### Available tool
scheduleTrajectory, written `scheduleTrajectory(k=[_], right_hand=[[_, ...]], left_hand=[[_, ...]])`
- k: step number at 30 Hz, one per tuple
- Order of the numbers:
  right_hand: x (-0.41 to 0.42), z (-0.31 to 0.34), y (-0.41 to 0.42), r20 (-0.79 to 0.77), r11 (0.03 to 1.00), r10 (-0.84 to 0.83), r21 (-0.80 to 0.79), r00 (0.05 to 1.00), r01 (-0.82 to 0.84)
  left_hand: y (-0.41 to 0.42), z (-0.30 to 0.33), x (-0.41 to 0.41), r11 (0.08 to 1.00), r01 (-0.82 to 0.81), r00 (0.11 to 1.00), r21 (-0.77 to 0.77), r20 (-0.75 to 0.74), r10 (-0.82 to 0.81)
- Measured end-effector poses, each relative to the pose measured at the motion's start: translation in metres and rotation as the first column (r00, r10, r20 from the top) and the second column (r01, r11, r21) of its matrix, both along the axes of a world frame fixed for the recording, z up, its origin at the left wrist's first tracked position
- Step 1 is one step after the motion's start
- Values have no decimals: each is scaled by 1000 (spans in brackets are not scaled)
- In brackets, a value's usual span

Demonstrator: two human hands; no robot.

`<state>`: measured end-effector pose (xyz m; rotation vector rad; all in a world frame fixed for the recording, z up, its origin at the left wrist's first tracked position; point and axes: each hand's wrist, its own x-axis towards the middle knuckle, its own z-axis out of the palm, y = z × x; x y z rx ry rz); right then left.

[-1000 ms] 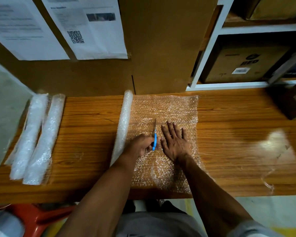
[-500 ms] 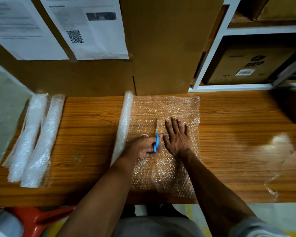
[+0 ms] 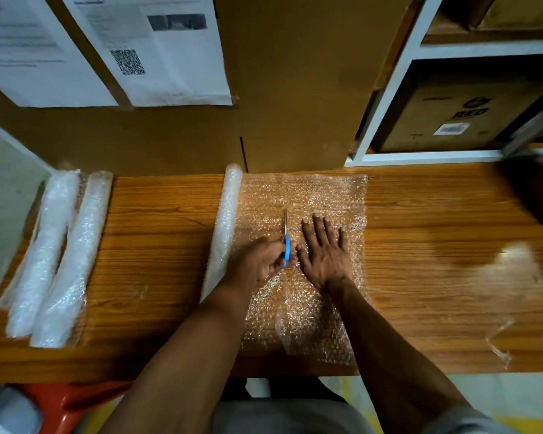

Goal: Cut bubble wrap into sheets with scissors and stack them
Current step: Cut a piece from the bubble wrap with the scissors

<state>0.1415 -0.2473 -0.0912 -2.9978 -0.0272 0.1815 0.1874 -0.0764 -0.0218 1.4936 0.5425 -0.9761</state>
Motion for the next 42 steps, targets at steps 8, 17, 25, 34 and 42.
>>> scheduleTrajectory(k=[8,17,25,34,42], right_hand=[[11,8,1,-7,998,-23,53,1000,24],[42,2,-14,-38,1000,23,0,999,-23],[40,-2,-14,-7,1000,6,2,1000,-6],[41,-1,-14,-6,1000,0,1,1000,0],[42,0,-15,-23,1000,8,-9,1000,-8]], left_hand=[[5,-2,2,1000,23,998,16,-66,-21],[7,2,7,996,70,995,-60,-68,-74],[1,10,27,988,138,990,-65,-27,-140],[-4,8,45,990,125,991,-65,-44,-128],[-4,6,47,994,90,994,-56,-62,-93]])
